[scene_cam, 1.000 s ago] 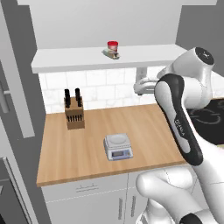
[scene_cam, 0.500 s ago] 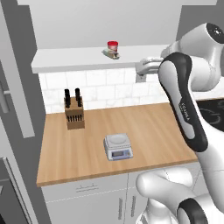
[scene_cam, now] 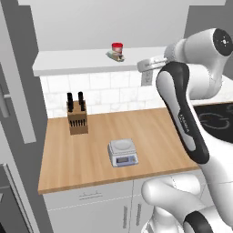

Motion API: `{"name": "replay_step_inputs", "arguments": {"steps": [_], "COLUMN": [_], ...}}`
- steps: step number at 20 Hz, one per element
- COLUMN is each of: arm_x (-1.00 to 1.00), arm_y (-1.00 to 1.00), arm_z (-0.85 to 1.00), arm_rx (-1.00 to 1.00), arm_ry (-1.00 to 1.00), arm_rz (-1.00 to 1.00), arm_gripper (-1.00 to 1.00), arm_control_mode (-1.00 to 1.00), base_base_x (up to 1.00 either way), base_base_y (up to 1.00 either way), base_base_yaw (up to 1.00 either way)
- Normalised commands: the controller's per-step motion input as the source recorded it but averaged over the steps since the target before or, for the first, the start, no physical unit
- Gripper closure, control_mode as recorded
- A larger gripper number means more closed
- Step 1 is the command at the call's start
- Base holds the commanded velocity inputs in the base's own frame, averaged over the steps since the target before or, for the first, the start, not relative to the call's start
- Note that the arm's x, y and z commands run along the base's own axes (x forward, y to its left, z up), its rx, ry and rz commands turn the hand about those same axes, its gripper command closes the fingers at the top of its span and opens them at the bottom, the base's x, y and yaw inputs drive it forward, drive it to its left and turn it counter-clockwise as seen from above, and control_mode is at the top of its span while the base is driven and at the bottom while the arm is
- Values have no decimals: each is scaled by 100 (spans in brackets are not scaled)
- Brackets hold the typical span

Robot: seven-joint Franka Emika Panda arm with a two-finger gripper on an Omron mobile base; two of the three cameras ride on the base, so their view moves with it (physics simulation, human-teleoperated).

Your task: Pick the bar and place it on the digital scale for weighing, and close the cabinet.

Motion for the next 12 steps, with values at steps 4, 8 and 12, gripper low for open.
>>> {"name": "replay_step_inputs", "arguments": {"steps": [4,8,12], "arm_x": [36,42,43], "arm_y": [0,0,4], "arm_z": [11,0,0], "arm_rx": [0,0,-2], "arm_ry": [14,5,-5], "arm_rz": [0,0,0], "arm_gripper": [-100,-100,-100], "arm_control_mode": [-100,-100,-100], "base_base_x": [0,0,0], "base_base_y": [0,0,0], "base_base_yaw": [0,0,0]}}
